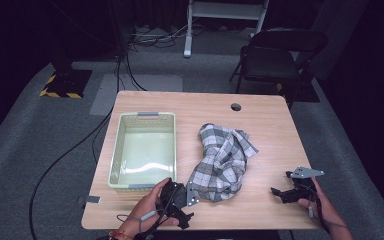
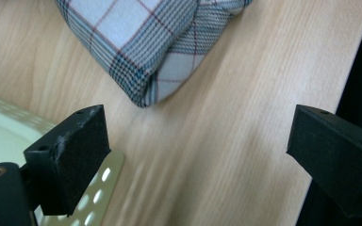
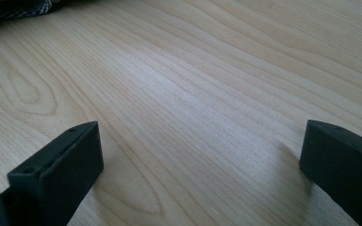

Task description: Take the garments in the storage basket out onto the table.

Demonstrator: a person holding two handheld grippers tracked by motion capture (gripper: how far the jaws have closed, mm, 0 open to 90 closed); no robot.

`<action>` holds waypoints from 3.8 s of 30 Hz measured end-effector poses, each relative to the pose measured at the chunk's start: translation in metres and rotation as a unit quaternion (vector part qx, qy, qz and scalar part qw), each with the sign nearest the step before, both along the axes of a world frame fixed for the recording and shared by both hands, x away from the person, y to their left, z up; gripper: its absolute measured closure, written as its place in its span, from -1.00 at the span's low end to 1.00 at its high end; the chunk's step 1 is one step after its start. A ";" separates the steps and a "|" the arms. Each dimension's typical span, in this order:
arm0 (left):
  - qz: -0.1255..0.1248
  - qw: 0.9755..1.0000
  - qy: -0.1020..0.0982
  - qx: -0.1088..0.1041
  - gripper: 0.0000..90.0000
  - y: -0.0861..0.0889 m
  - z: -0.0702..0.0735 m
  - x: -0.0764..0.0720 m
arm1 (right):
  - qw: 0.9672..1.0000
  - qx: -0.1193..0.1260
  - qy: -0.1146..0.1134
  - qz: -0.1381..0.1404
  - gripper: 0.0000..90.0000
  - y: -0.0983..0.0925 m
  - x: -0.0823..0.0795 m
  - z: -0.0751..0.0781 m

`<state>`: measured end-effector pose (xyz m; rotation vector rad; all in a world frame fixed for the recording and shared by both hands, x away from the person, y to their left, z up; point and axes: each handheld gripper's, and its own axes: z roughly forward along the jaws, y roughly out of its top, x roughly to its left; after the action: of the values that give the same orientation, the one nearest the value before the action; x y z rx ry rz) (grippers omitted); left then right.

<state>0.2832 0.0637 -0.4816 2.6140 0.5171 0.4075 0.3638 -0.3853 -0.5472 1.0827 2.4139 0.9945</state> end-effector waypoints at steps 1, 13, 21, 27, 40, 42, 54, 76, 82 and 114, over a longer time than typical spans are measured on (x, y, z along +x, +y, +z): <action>0.001 1.000 -0.001 0.002 -0.86 0.001 -0.001 -0.001 | 1.000 0.000 0.000 0.000 -1.00 0.000 0.000 0.000; 0.024 1.000 0.014 0.011 -0.86 0.025 -0.010 -0.010 | 1.000 0.000 0.000 0.000 -1.00 0.000 0.000 0.000; 0.057 0.998 0.022 0.006 -0.86 0.044 -0.017 -0.010 | 1.000 0.000 0.000 0.000 -1.00 0.000 0.000 0.000; 0.073 0.997 0.027 0.004 -0.86 0.054 -0.023 -0.009 | 1.000 0.000 0.000 0.000 -1.00 0.000 0.000 0.000; 0.096 0.995 0.035 -0.008 -0.86 0.072 -0.031 -0.011 | 1.000 0.000 0.000 0.000 -1.00 0.000 0.000 0.000; 0.100 0.994 0.037 -0.007 -0.86 0.075 -0.032 -0.012 | 1.000 0.000 0.000 0.000 -1.00 0.000 0.000 0.000; 0.144 0.987 0.055 -0.040 -0.87 0.099 -0.045 -0.008 | 1.000 0.000 0.000 0.000 -1.00 0.000 0.000 0.000; 0.127 0.984 0.050 -0.112 -1.00 0.129 -0.059 -0.002 | 1.000 0.000 0.000 0.000 -1.00 0.000 0.000 0.000; 0.130 0.982 0.037 -0.131 -1.00 0.130 -0.062 -0.002 | 1.000 0.000 0.000 -0.001 -0.99 0.000 0.000 0.000; 0.123 0.983 0.035 -0.134 -1.00 0.131 -0.062 -0.002 | 1.000 0.001 0.000 0.001 -1.00 0.000 0.000 0.000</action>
<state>0.2814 0.1951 -0.5441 2.3179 0.8619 0.3005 0.3635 -0.3855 -0.5473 1.0813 2.4144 0.9965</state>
